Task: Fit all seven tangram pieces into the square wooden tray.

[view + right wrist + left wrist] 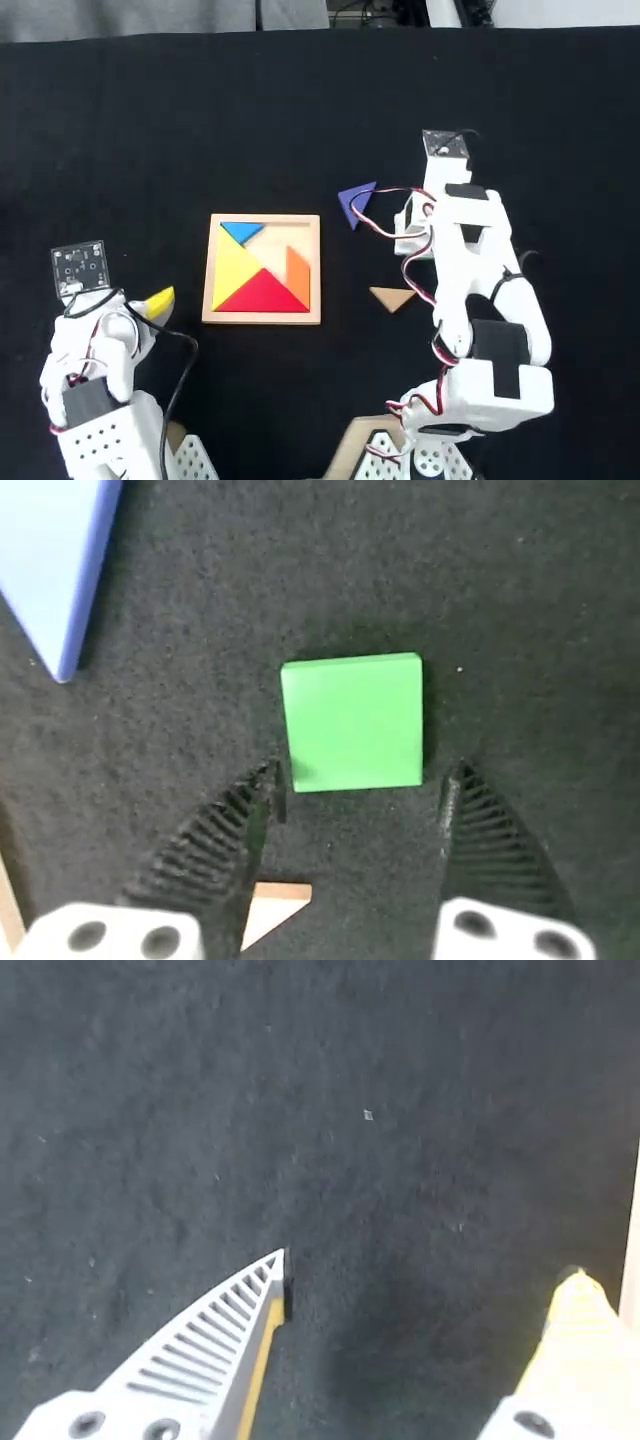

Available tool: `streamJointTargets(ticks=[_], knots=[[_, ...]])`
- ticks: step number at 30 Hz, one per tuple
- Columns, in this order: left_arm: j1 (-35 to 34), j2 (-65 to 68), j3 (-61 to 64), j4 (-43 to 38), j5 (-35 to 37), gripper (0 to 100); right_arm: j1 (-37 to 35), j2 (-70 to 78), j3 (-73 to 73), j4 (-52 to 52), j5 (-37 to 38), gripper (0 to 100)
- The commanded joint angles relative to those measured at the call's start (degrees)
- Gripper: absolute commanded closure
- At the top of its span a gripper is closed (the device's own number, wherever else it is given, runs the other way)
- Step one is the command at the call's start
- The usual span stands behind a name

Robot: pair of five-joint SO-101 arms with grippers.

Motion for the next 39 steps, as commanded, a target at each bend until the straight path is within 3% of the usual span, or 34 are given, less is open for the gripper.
streamJointTargets(ticks=[1,10,12,16,24,28,32,39], knots=[[0.7,-4.3,1.0,3.6,-0.4,60,0.9,0.8,-3.7,0.4,1.0,74.4],[0.7,-4.8,0.9,4.1,-0.4,60,0.4,9.5,-10.2,1.4,1.0,74.7],[0.7,-4.8,0.9,4.1,-0.4,60,0.6,9.9,-10.5,1.0,1.0,78.6],[0.9,-4.8,0.9,4.1,-0.4,60,0.4,10.0,-10.6,0.9,1.1,85.8],[0.9,-4.8,0.9,4.1,-0.4,60,-0.4,2.5,-10.2,3.9,3.9,88.9],[0.9,-4.8,0.9,4.1,-0.4,60,-6.9,-6.7,-10.3,8.4,4.3,88.9],[0.9,-4.8,0.9,4.1,-0.6,60,-18.1,-12.0,-10.8,10.4,4.0,88.9],[0.9,-4.8,0.9,4.1,-0.6,60,-33.3,-6.5,-19.1,10.3,3.8,88.7]])
